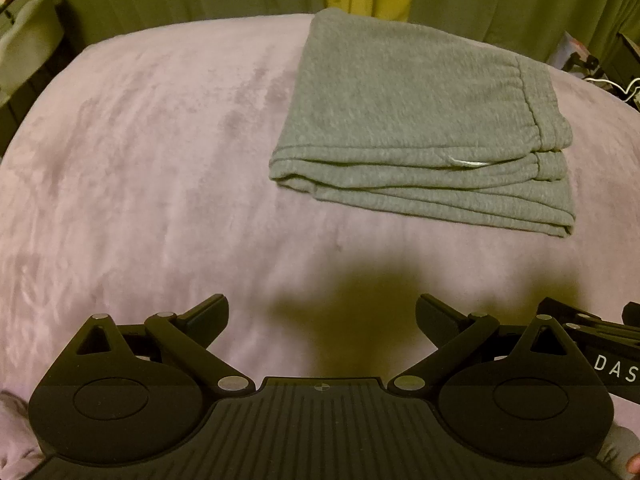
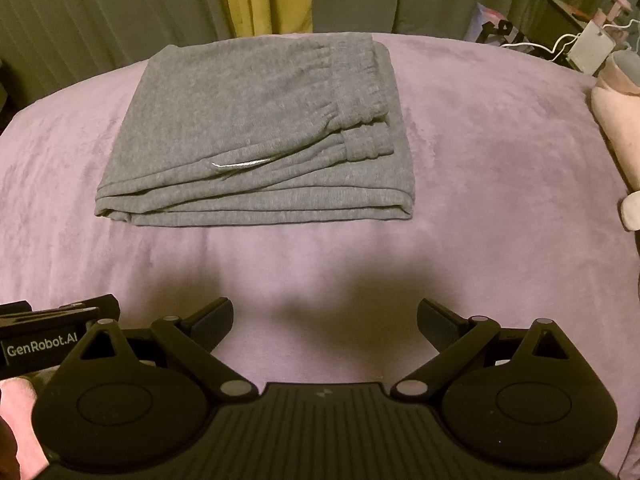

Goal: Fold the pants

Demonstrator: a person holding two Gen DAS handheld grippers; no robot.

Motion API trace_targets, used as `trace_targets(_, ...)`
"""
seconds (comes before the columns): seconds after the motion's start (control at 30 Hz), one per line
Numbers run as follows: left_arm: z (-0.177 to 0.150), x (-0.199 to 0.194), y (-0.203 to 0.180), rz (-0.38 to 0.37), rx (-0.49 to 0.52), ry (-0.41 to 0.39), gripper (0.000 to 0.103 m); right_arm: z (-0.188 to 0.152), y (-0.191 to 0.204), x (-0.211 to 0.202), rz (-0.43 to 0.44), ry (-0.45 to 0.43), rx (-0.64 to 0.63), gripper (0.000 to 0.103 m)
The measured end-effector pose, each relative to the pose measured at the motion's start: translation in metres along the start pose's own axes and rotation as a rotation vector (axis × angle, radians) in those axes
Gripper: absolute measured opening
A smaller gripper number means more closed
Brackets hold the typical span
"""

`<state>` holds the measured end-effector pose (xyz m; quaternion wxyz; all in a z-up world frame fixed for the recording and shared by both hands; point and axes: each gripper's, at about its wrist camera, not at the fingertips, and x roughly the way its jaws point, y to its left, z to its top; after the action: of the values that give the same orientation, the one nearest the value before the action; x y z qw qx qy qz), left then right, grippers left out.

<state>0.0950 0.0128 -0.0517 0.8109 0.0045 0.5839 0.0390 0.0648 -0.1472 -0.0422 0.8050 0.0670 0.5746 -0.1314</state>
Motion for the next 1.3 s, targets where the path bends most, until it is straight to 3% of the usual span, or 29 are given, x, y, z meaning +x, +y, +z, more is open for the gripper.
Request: trace_targets(1.3,0.0007,0.0075,-0.0077,0.019,0.011,0.002,0.102,0.0002,-0.0002,0.0078,0.004,0.004,0.001,0.099)
